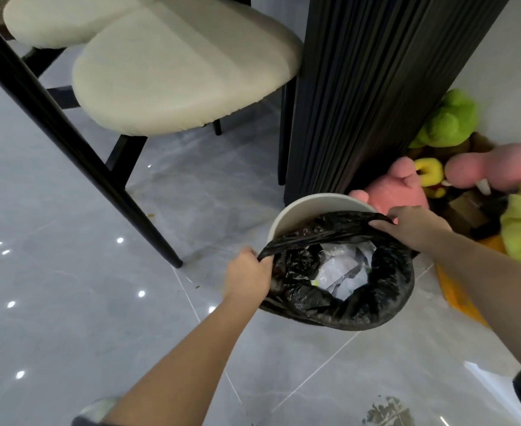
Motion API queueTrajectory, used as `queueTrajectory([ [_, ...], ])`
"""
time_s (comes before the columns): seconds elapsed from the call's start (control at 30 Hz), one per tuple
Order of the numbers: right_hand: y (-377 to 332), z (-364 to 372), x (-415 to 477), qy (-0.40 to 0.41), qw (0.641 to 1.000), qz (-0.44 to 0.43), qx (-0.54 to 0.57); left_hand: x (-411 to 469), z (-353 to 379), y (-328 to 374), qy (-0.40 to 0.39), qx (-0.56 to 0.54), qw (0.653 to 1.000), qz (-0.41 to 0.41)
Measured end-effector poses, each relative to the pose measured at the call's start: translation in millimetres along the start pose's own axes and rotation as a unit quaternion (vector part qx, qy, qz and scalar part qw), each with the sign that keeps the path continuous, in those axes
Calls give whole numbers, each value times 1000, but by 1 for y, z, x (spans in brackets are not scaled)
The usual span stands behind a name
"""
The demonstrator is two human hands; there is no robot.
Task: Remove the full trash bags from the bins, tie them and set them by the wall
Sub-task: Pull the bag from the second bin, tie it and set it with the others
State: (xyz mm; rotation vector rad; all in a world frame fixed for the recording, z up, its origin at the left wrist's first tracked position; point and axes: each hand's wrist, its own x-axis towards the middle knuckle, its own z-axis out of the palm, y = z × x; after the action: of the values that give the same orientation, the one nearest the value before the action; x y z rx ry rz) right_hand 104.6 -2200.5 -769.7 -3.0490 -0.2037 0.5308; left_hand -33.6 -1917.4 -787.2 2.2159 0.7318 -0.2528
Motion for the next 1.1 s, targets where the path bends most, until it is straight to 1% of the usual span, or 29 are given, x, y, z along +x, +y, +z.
queueTrajectory([
  [0.07,3,-6,-6,-21,1000,-18,-3,-3,-6,-13,-7,14,1000,-15],
  [0.13,6,-17,-16,-26,999,-29,2,-5,-15,-19,-5,5,999,-39],
  [0.2,8,-25,-31,-2,998,-54,-19,-6,-23,-22,-4,-29,997,-67],
  [0.33,11,-32,-62,101,977,-145,-116,-4,-38,-21,-20,-139,982,-130],
  [0.37,12,-33,-69,114,971,-162,-137,-3,-41,-21,-25,-164,976,-139],
  [0.43,9,-35,-79,112,955,-178,-211,-4,-49,-19,-28,-206,966,-156],
  [0.47,6,-39,-84,100,948,-162,-255,-4,-53,-17,-27,-221,962,-159],
  [0.5,2,-43,-88,81,946,-122,-290,-3,-57,-14,-23,-234,959,-157],
  [0.53,-3,-49,-92,74,948,-70,-300,-4,-63,-10,-17,-244,957,-153],
  [0.57,-7,-55,-96,72,962,1,-264,-6,-69,-4,-12,-253,957,-142],
  [0.6,-11,-60,-99,83,976,71,-186,-8,-76,1,-8,-259,958,-124],
  [0.63,-14,-65,-103,100,983,127,-82,-11,-82,6,-6,-261,959,-108],
  [0.67,-18,-68,-107,125,980,155,12,-15,-88,11,-11,-269,958,-95],
  [0.7,-24,-71,-112,145,969,174,99,-19,-93,16,-21,-282,955,-85],
  [0.77,-38,-71,-123,168,943,188,216,-27,-102,22,-47,-286,955,-67],
  [0.83,-52,-66,-129,176,911,194,319,-27,-105,26,-55,-246,967,-27],
  [0.87,-60,-63,-129,186,898,180,357,-25,-106,30,-56,-212,976,14],
  [0.9,-68,-59,-127,199,883,157,395,-22,-106,36,-57,-171,981,72],
  [0.93,-78,-57,-124,197,871,118,434,-18,-105,44,-61,-129,980,140],
  [0.97,-88,-55,-122,185,870,73,450,-15,-103,54,-71,-90,971,211],
  [1.03,-109,-48,-117,131,895,-26,425,-13,-97,75,-104,-25,936,335],
  [1.07,-120,-44,-115,85,904,-71,412,-13,-93,85,-123,-8,918,377],
  [1.1,-128,-39,-110,38,906,-111,406,-12,-91,94,-136,-4,904,406],
])
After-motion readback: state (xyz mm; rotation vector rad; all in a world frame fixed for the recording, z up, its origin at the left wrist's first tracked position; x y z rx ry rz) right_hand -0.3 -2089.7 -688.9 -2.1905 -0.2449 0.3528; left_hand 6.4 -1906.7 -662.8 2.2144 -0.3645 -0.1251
